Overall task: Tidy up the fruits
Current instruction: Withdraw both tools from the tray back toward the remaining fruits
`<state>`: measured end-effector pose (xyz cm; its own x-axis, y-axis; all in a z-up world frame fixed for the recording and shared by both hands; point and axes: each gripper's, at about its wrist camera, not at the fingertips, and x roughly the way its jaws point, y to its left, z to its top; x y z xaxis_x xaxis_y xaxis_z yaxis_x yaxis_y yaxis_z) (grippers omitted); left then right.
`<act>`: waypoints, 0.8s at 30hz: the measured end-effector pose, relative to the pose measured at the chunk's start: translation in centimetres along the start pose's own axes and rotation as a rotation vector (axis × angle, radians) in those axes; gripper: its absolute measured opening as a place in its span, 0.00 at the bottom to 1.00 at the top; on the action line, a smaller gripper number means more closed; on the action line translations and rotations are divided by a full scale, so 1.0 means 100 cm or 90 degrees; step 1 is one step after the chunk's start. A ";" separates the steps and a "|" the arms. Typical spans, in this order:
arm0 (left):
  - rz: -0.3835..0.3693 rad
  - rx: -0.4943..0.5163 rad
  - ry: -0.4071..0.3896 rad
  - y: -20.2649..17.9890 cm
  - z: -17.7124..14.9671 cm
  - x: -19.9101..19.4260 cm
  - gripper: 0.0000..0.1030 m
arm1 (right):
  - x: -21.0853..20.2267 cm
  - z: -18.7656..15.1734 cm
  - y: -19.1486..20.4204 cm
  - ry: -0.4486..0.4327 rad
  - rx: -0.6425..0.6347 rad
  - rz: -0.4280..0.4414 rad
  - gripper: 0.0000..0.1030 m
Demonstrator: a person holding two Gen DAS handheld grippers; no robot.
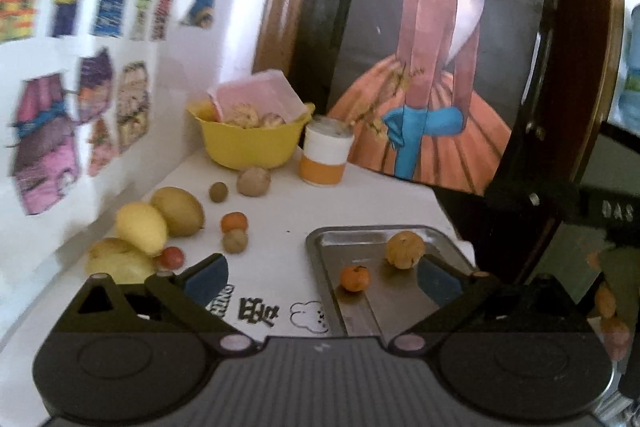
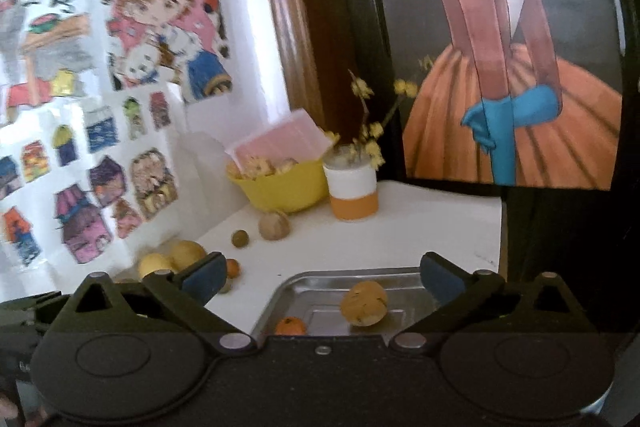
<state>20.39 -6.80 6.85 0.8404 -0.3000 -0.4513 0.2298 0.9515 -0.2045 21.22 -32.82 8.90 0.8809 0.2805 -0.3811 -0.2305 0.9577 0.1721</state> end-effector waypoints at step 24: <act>0.075 0.009 0.090 0.064 -0.068 -0.122 0.99 | -0.094 -0.113 0.142 0.166 -0.053 -0.024 0.99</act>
<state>8.25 2.50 5.13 0.7843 -0.1924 -0.5897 0.1421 0.9811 -0.1312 4.97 -21.16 4.68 0.7563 0.2410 -0.6082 -0.2417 0.9668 0.0825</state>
